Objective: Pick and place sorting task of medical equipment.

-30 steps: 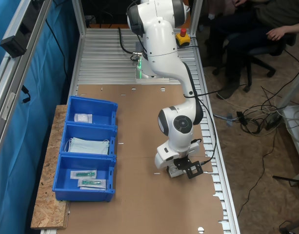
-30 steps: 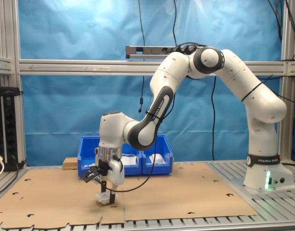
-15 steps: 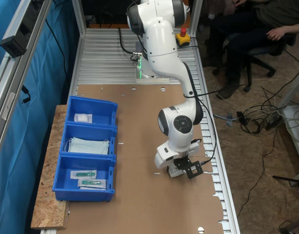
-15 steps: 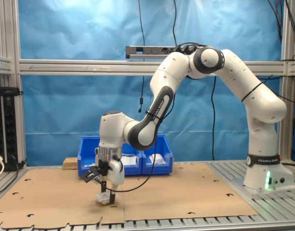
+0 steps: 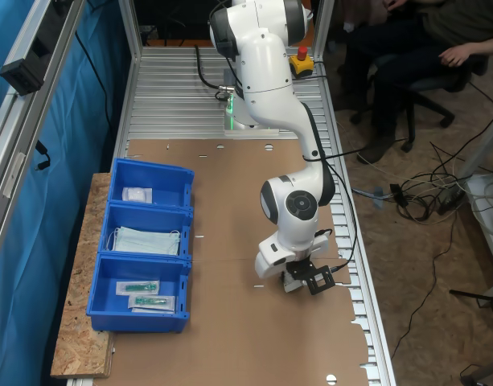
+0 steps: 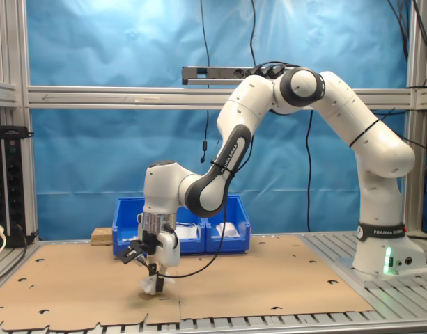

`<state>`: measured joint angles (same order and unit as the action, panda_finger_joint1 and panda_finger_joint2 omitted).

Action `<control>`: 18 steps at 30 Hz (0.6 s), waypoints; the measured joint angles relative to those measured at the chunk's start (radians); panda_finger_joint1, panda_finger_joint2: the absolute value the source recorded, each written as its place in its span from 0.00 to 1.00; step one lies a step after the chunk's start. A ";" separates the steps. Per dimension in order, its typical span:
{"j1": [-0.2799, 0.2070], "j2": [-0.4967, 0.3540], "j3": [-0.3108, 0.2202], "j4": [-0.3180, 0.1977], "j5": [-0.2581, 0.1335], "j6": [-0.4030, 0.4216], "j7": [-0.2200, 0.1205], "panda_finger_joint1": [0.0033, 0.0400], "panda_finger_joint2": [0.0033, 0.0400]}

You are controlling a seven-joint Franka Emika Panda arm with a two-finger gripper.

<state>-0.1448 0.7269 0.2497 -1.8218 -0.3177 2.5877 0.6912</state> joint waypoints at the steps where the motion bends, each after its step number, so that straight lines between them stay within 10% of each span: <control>1: 0.000 0.000 0.000 0.000 0.000 0.000 0.000 0.65 0.65; 6: 0.000 0.000 0.000 0.000 0.000 0.000 0.000 0.65 0.65; 7: 0.000 0.000 0.000 0.000 0.000 0.000 0.000 0.21 0.21; 18: 0.000 0.000 0.000 0.000 0.000 0.000 0.000 0.15 0.15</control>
<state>-0.1448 0.7269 0.2497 -1.8218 -0.3177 2.5877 0.6912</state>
